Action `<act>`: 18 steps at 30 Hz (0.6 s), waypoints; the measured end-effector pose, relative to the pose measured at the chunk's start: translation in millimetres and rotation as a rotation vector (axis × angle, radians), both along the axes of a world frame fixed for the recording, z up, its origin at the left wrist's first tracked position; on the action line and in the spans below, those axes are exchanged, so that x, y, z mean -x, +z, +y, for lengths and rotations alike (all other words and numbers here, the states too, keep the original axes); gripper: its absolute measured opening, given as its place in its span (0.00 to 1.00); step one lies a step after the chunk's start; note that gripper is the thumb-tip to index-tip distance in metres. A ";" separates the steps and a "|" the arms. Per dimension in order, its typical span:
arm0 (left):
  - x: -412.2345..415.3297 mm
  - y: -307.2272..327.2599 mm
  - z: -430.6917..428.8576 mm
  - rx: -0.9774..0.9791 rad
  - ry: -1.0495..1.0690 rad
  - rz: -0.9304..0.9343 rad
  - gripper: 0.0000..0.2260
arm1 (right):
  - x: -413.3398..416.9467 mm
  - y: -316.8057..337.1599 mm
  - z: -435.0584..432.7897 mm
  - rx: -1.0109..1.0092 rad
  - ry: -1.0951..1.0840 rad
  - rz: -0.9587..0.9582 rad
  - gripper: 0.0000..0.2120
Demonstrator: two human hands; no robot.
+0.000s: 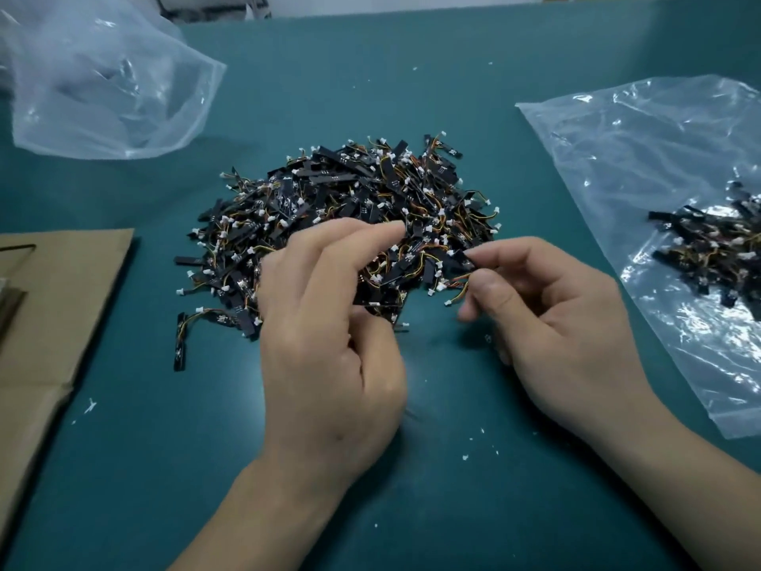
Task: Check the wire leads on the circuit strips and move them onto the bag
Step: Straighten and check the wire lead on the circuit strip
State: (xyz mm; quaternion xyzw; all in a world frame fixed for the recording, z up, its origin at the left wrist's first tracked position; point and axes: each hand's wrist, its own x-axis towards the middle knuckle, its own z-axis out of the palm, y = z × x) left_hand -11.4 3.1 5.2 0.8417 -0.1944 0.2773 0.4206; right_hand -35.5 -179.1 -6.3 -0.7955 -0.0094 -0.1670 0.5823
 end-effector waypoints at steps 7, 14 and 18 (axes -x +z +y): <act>3.8 -1.3 -40.5 0.157 -0.152 0.153 0.11 | -1.3 12.3 -6.8 -0.131 0.068 0.048 0.07; 0.1 -2.5 -22.1 0.335 -0.286 0.436 0.05 | 17.4 14.5 -21.0 -0.125 0.197 0.162 0.05; -3.2 -0.7 -8.9 0.170 -0.379 0.501 0.03 | 17.8 15.3 -17.7 -0.051 0.178 0.164 0.05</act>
